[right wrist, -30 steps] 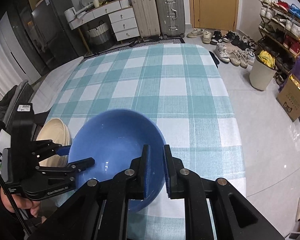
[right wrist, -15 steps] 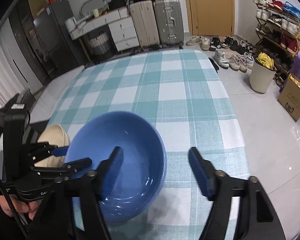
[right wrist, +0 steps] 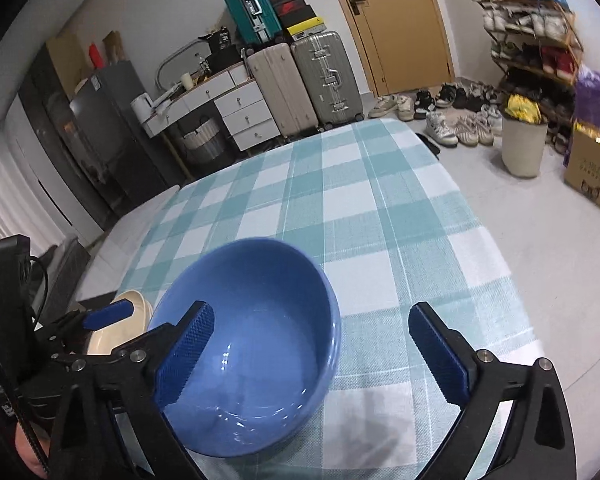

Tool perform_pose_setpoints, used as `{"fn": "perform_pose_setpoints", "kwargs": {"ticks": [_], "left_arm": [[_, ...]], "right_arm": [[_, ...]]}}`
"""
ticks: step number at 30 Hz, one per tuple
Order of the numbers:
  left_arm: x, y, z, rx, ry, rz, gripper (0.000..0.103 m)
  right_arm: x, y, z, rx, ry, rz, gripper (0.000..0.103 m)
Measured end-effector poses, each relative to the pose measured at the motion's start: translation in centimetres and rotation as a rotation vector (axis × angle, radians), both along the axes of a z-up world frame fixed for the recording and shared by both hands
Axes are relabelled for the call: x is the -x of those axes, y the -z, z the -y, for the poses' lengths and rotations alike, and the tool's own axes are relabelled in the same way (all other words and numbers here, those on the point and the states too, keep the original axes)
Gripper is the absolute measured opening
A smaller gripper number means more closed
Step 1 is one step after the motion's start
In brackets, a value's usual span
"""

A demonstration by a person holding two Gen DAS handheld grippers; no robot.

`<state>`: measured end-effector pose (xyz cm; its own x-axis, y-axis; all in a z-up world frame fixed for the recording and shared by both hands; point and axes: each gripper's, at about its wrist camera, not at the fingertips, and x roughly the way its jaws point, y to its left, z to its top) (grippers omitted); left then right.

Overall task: Organize plates and bowls
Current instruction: 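Open both grippers and release the bowl onto the stack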

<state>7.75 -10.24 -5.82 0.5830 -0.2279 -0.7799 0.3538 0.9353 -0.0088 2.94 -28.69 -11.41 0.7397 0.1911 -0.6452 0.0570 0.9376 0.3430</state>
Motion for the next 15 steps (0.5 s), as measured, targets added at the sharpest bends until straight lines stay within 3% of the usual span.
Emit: {"fn": "perform_pose_setpoints", "kwargs": {"ticks": [4, 7, 15], "left_arm": [[0.19, 0.10, 0.47, -0.010, 0.006, 0.005, 0.093], [0.17, 0.01, 0.63, -0.013, -0.006, 0.015, 0.093], [0.35, -0.34, 0.48, -0.016, -0.025, 0.030, 0.093]], "right_arm": [[0.12, 0.46, 0.64, -0.008, 0.005, -0.004, 0.100], [0.06, 0.72, 1.02, -0.071, -0.005, -0.012, 0.100], [-0.03, 0.82, 0.68, -0.044, 0.000, -0.017, 0.100]]}}
